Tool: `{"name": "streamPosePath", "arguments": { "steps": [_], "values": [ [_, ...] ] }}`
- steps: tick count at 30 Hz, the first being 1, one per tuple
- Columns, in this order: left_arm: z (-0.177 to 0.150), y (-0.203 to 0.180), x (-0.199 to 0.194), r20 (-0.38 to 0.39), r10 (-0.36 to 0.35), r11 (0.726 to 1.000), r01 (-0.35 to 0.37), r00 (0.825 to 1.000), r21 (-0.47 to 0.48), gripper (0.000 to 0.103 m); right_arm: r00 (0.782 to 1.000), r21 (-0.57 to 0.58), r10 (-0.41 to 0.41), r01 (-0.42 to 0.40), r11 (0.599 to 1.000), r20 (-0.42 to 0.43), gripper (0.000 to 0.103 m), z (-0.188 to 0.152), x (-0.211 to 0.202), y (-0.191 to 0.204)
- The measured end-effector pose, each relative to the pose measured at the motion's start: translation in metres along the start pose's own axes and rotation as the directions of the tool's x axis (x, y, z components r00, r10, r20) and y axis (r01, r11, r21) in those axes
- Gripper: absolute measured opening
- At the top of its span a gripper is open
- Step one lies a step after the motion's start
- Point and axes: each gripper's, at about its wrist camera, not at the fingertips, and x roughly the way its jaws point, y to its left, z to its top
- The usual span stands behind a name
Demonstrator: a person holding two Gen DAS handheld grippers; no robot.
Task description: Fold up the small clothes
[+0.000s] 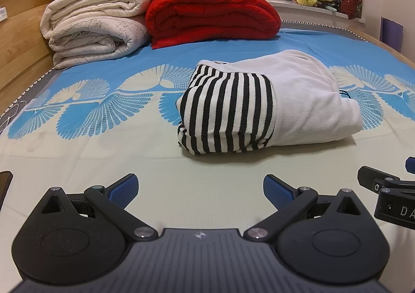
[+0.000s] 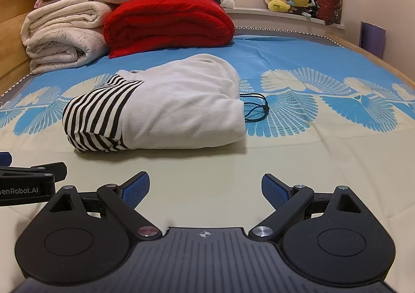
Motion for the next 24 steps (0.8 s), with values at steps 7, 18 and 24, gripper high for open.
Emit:
{"name": "streamPosePath", "arguments": {
  "steps": [7, 18, 24],
  "values": [
    [-0.0003, 0.0007, -0.0004, 0.001, 0.006, 1.0, -0.006, 1.0, 0.001, 0.102, 1.0, 0.0, 0.001, -0.001, 1.0, -0.001, 0.094, -0.0001, 0.0001, 0.0002],
    [-0.0004, -0.0013, -0.0008, -0.001, 0.004, 1.0, -0.004, 1.0, 0.004, 0.102, 1.0, -0.007, 0.006, -0.006, 1.0, -0.002, 0.094, -0.0008, 0.0002, 0.0006],
    [-0.0014, -0.0006, 0.0007, -0.018, -0.018, 1.0, 0.018, 1.0, -0.013, 0.102, 1.0, -0.009, 0.01, -0.01, 1.0, -0.003, 0.094, -0.0006, 0.0006, 0.0002]
  ]
}}
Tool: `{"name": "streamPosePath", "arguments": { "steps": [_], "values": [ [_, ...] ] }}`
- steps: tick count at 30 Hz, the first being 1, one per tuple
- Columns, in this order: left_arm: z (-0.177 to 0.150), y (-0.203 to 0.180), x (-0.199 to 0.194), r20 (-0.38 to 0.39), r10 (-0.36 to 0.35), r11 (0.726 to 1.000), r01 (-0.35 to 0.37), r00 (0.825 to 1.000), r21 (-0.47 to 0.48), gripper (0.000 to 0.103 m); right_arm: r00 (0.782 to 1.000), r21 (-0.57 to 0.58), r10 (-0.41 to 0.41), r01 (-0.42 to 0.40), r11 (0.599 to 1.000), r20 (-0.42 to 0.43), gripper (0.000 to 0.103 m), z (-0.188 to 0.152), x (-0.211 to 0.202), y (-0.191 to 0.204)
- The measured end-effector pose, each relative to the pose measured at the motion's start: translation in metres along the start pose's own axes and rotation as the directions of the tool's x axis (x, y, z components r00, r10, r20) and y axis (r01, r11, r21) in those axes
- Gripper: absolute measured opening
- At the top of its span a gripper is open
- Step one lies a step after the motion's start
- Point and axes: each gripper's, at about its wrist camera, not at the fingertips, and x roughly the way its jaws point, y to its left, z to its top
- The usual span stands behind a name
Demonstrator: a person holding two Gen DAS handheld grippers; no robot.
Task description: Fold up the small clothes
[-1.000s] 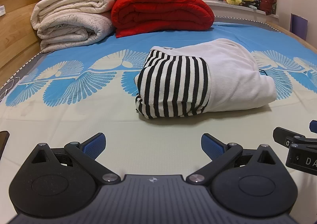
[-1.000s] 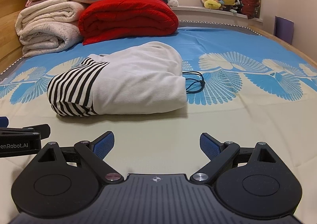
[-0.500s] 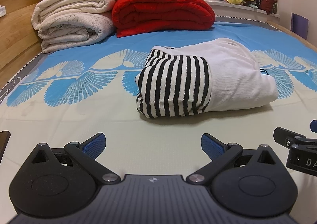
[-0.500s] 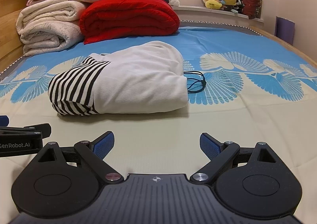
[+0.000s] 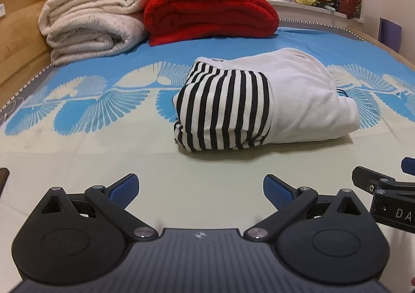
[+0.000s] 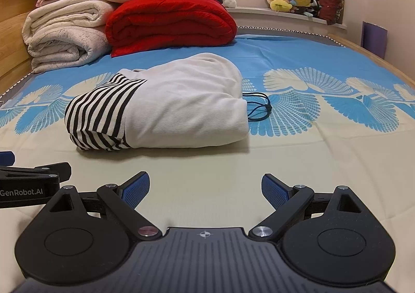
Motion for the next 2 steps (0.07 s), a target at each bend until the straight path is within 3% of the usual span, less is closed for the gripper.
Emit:
{"name": "streamPosePath", "arguments": {
  "steps": [2],
  "values": [
    [-0.0001, -0.0001, 0.0006, -0.001, 0.004, 1.0, -0.004, 1.0, 0.001, 0.102, 1.0, -0.002, 0.003, -0.003, 1.0, 0.0, 0.094, 0.0, -0.0001, -0.0006]
  ]
}}
